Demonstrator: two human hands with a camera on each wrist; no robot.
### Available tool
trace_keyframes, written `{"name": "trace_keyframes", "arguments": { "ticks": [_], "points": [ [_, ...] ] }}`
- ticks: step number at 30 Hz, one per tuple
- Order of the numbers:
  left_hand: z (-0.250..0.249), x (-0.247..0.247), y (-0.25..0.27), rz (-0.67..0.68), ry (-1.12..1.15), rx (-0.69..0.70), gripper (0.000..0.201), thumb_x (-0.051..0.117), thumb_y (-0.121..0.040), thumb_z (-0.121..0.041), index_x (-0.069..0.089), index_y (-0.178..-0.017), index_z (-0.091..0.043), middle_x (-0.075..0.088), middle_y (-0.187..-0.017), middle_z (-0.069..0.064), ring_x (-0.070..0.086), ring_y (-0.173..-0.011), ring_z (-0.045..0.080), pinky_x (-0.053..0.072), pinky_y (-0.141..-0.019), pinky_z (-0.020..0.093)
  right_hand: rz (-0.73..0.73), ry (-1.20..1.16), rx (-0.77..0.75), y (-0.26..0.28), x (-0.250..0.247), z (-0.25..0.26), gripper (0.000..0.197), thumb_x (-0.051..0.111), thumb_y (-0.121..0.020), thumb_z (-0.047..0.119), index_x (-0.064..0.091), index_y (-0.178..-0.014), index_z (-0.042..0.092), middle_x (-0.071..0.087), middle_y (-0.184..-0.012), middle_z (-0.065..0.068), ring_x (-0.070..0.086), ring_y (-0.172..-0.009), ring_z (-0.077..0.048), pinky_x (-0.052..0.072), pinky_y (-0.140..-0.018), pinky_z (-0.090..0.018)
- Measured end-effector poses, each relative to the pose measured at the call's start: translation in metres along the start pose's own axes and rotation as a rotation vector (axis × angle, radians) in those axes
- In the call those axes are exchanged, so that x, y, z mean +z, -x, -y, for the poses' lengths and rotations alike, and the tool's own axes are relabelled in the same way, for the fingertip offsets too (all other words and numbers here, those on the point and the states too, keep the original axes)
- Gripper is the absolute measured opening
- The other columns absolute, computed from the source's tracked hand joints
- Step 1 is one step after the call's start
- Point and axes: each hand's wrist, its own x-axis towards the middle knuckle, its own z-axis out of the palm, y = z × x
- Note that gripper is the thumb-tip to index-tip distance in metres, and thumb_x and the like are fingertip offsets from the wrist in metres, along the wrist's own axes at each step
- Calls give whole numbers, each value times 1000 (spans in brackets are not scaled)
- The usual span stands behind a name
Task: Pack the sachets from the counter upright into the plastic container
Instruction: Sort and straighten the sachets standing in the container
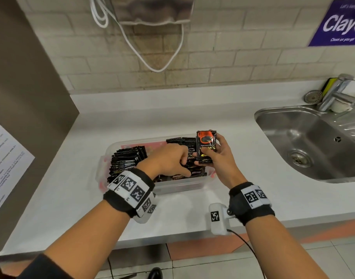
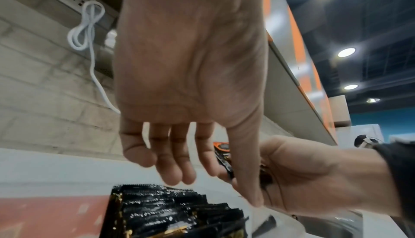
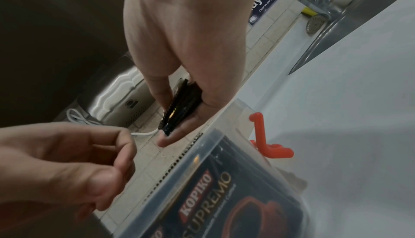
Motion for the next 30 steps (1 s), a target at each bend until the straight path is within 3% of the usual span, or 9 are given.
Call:
{"name": "trace_keyframes", "arguments": {
  "ticks": [4, 9, 13, 16, 18, 22, 24, 27, 30],
  "points": [
    [-7, 19, -9, -2, -18, 89, 22, 76, -86, -38, 67, -83, -18, 53, -69, -17, 48, -66, -1, 40, -65, 28, 7, 29, -9, -1, 0, 2, 54, 59, -95, -6, 43, -141, 18, 67, -123, -13, 72, -100, -27, 63, -74, -40],
    [-7, 25, -15, -104, -88, 71, 21, 71, -89, -39, 65, -80, -20, 57, -70, -11, 53, -73, 12, 44, -76, 34, -5, 41, -7, 0, -4, 0, 57, 62, -93, -5, 43, -142, 19, 67, -124, -12, 71, -103, -35, 62, -76, -46],
    [-16, 31, -16, -269, -333, 74, 16, 65, -93, -41, 67, -90, -25, 70, -93, -4, 63, -93, 20, 42, -88, 40, -9, 35, -10, 0, -4, -1, 58, 62, -92, -6, 43, -142, 16, 67, -122, -14, 74, -90, -30, 62, -65, -41],
    [-21, 39, -20, -338, -500, 30, 24, 61, -95, -45, 68, -99, -22, 71, -95, 0, 67, -95, 23, 34, -74, 36, -32, 21, 3, 1, -3, -2, 57, 63, -92, -6, 42, -141, 15, 68, -120, -15, 73, -78, -26, 59, -53, -34],
    [-20, 38, -18, -316, -441, 15, 23, 62, -94, -46, 64, -90, -23, 67, -86, -1, 66, -89, 22, 35, -69, 33, -46, 13, 15, 2, -4, -3, 57, 64, -91, -6, 40, -138, 16, 68, -120, -15, 73, -78, -27, 57, -50, -31],
    [-4, 11, -8, -222, 65, -12, 24, 72, -85, -37, 52, -79, -27, 58, -73, -8, 55, -68, 11, 38, -57, 26, 27, 29, 14, 6, -2, -1, 51, 64, -91, -7, 40, -129, 17, 65, -122, -19, 73, -78, -26, 58, -54, -34],
    [6, -10, -1, -250, 243, 0, 21, 72, -85, -29, 52, -92, -27, 59, -83, -4, 56, -72, 13, 46, -61, 28, 91, 50, -1, 7, 3, 2, 53, 65, -91, -6, 42, -131, 20, 66, -122, -21, 72, -83, -29, 59, -58, -36],
    [18, -35, 7, -355, 308, 75, 43, 70, -88, -33, 45, -123, -30, 50, -107, -4, 59, -84, 13, 45, -67, 25, 209, 92, -35, 6, 15, 11, 56, 68, -90, -3, 50, -133, 27, 67, -119, -18, 72, -90, -40, 59, -63, -38],
    [28, -47, 9, -275, 306, 80, 59, 68, -92, -40, 39, -142, -30, 49, -119, -5, 62, -91, 9, 45, -71, 21, 306, 104, -55, 4, 28, 20, 57, 69, -90, -1, 55, -135, 31, 68, -119, -16, 72, -90, -41, 59, -64, -37]
  ]
}}
